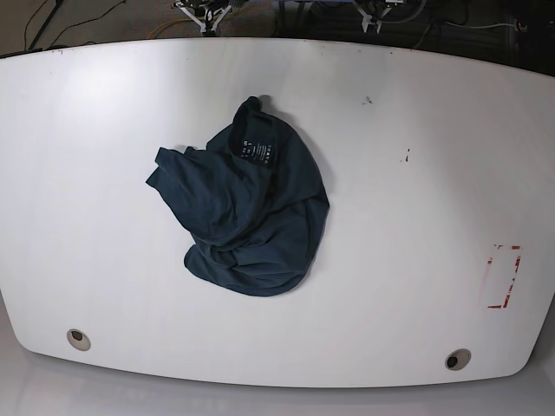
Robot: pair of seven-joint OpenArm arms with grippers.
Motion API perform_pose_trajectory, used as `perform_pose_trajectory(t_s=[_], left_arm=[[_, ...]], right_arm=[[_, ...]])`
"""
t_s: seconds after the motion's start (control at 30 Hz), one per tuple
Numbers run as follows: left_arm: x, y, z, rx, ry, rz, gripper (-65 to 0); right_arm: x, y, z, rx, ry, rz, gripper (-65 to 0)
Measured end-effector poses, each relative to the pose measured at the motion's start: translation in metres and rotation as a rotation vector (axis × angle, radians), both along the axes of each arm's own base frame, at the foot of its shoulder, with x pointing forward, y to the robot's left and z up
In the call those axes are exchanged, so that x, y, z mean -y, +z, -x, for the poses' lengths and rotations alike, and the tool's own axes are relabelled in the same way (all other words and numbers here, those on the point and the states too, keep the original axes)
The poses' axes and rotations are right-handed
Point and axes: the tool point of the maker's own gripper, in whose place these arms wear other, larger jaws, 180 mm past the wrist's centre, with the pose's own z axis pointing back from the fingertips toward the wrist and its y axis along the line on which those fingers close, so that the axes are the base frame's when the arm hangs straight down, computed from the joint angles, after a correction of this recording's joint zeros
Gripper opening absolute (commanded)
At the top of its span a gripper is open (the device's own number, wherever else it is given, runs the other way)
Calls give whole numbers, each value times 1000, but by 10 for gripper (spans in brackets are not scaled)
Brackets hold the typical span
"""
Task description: Layout the t-shirt on the table in an organized manner, then fold the t-shirt properly
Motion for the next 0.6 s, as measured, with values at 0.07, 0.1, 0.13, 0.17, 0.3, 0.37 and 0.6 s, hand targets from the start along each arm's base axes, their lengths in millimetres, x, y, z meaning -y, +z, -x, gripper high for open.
perform_pose_trajectory(t_s=[0.07, 0.1, 0.13, 0.17, 0.3, 0.37, 0.6], left_arm=[[0, 0, -1, 3, 4, 1, -540], [0, 0, -2, 8, 4, 1, -539], [0, 0, -2, 12, 5, 0, -538], [0, 0, -3, 15, 7, 0, -538], [1, 0, -9, 30, 12, 0, -537], [0, 0, -12, 40, 12, -3, -539], [-4, 1, -16, 62, 8, -12, -542]], right_arm=[[1, 0, 0, 2, 1, 2, -568], [1, 1, -1, 9, 0, 2, -569], [1, 1, -3, 16, -1, 2, -569], [1, 1, -3, 18, -1, 2, -570], [0, 1, -5, 21, -1, 1, -571], [0, 1, -5, 25, -1, 1, -571], [1, 1, -4, 21, -1, 3, -572]])
